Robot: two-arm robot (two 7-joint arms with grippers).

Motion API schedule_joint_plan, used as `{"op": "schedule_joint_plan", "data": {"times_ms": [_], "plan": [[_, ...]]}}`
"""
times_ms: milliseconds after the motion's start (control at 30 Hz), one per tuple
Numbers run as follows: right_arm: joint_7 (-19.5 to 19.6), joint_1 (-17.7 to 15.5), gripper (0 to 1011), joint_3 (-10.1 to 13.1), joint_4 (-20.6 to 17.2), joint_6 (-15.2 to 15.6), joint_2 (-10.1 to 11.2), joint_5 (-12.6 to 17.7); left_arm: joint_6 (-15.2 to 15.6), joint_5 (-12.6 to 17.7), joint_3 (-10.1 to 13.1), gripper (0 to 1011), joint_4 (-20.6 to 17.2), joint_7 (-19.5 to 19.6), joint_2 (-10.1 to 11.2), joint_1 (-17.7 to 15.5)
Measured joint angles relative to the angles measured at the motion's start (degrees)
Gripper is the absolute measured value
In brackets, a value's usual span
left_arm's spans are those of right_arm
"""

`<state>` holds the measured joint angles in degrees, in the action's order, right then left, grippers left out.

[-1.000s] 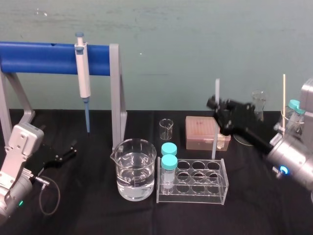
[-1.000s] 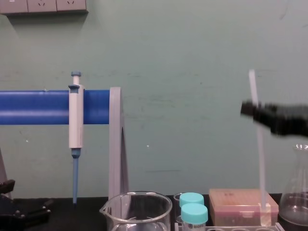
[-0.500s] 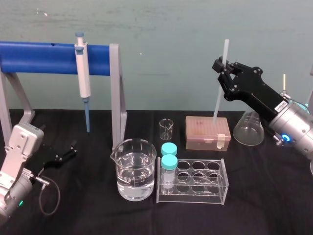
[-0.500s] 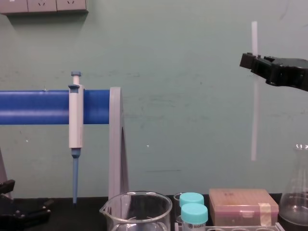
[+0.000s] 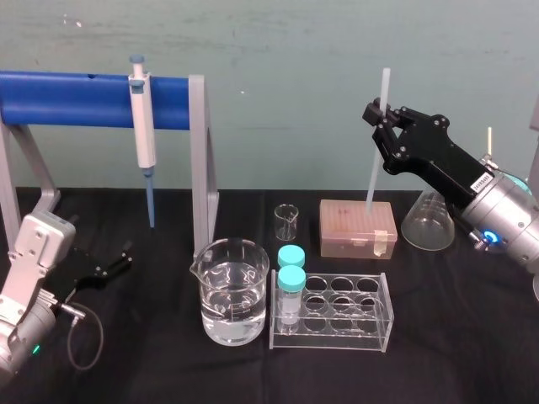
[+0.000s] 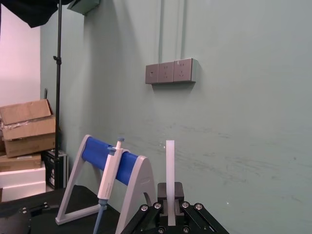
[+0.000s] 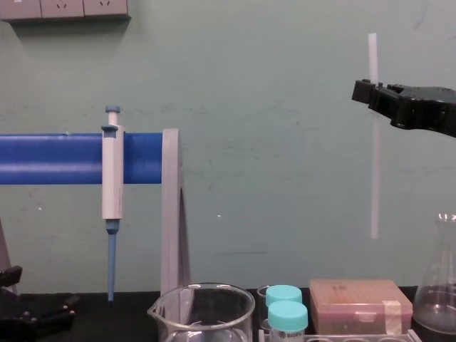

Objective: Pick up the stirring rod with one hand, then place it down.

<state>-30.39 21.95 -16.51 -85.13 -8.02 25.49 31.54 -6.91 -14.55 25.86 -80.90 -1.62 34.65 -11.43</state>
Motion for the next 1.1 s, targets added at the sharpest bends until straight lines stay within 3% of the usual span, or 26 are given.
{"op": "schedule_joint_plan", "data": {"times_ms": [1100], "plan": [[-0.19,-0.94,72,-0.16,-1.05,0.25,0.6,-0.01,0.0,0.0,0.0,1000,0.0,0.0,0.0,0.0]]}}
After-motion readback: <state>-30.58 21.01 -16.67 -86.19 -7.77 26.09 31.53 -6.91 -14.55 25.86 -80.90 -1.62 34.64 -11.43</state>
